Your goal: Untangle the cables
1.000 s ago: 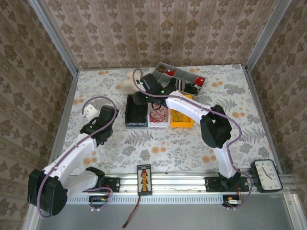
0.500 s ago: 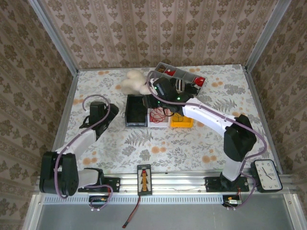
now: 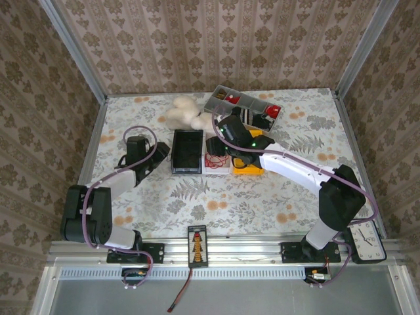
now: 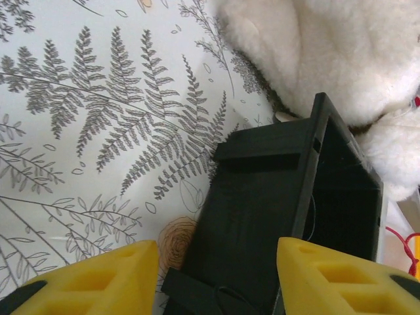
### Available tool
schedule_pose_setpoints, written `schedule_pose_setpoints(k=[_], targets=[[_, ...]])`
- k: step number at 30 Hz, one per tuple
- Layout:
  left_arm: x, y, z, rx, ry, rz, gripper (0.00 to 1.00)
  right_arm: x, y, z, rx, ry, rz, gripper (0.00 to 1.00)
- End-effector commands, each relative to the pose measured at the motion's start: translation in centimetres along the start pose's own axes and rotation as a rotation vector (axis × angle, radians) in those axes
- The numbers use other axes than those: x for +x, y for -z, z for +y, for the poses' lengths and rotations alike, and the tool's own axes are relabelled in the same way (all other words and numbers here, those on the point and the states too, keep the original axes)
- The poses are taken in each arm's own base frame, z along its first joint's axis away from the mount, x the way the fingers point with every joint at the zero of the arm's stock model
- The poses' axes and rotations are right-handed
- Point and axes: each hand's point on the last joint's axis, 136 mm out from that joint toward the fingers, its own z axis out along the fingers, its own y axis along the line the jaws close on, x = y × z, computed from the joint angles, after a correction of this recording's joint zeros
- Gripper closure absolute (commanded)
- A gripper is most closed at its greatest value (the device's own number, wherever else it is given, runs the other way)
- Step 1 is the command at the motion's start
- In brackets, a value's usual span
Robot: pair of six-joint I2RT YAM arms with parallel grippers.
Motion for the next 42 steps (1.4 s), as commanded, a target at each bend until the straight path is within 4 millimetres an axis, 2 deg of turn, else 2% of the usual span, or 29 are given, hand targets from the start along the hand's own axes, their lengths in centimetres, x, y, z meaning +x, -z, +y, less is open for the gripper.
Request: schedule_pose_setpoints(k=[1, 10, 15, 18, 20, 24, 31, 34, 40, 42], targets=[[0.2, -0.4, -1.1, 0.032, -0.036, 0.025, 0.53, -1.0, 0.9, 0.2, 0.002, -0.015, -0.049, 0.58], [1.7, -0.4, -0.7, 0.01, -0.042, 0.058, 0.58, -1.1, 0.7, 0.2, 0.002, -0.014, -0.048, 0.59], [2.4, -0.4, 0.1, -0.016, -0.036, 0.066, 0.64, -1.1, 0.9, 0.1, 0.006, -0.017, -0.051, 0.59], [2.6, -0.4, 0.5, -0.028, -0.036, 0.067, 0.7, -1.1, 1.0, 0.1, 0.008, -0.016, -0.05, 0.59], [2.6, -0.4, 0.6, -0.033, -0.042, 0.066, 0.79, -1.1, 1.1, 0.0, 0.009, -0.015, -0.052, 0.59], [2.6, -0.5, 0.6, -0.036, -0.051, 0.067, 0.85, -1.1, 1.2, -0.1, 0.016, -0.016, -0.054, 0.59], [2.4, -0.4, 0.7, -0.061, -0.064, 0.071, 1.0, -1.1, 1.2, -0.3, 0.024, -0.015, -0.052, 0.59], [2.0, 0.3, 0.1, -0.061, -0.096, 0.046, 1.0, -1.1, 1.4, -0.2, 0.019, -0.012, -0.054, 0.59], [1.1, 2.2, -2.4, -0.013, -0.198, -0.017, 1.0, -1.1, 1.3, -0.2, 0.019, -0.004, -0.05, 0.59], [0.7, 2.9, -2.9, -0.003, -0.231, -0.051, 0.93, -1.0, 1.3, -0.2, 0.017, -0.004, -0.048, 0.59]])
